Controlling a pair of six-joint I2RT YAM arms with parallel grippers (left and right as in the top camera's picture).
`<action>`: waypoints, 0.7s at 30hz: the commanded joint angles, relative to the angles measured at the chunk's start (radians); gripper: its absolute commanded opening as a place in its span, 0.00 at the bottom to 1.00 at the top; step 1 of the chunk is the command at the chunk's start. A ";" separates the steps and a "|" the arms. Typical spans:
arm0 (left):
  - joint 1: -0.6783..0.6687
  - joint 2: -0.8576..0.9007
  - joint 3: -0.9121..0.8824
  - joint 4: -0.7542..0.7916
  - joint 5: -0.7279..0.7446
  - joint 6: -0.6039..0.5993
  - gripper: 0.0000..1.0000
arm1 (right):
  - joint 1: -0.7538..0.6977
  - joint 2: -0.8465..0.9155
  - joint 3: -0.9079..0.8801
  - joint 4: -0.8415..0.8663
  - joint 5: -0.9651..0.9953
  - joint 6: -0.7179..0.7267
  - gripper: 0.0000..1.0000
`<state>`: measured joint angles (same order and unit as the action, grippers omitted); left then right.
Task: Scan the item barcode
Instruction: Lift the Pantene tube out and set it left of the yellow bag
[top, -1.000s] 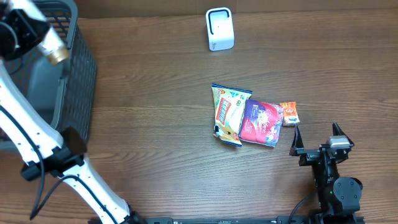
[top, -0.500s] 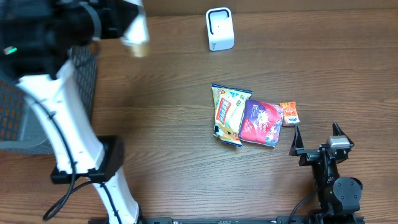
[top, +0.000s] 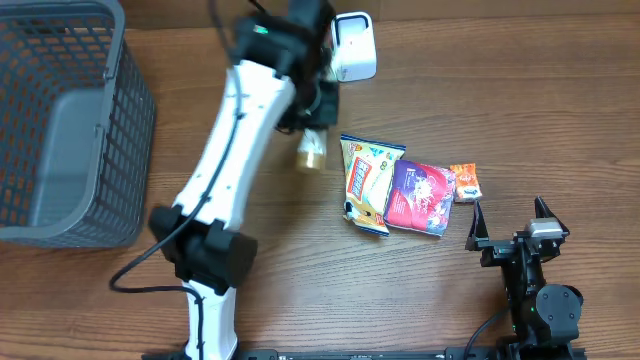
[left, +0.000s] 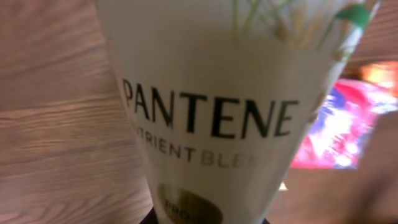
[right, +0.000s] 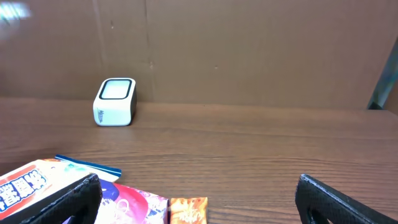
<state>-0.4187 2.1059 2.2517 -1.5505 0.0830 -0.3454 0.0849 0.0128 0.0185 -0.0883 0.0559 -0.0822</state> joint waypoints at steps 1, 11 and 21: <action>-0.021 0.002 -0.175 0.097 -0.064 -0.104 0.04 | -0.004 -0.010 -0.010 0.008 0.003 0.007 1.00; -0.017 0.002 -0.516 0.301 -0.058 -0.259 0.04 | -0.004 -0.010 -0.010 0.008 0.003 0.007 1.00; -0.022 0.002 -0.614 0.338 -0.061 -0.260 0.50 | -0.004 -0.010 -0.010 0.008 0.003 0.007 1.00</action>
<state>-0.4370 2.1277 1.6299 -1.2213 0.0349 -0.6182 0.0853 0.0128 0.0185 -0.0887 0.0559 -0.0814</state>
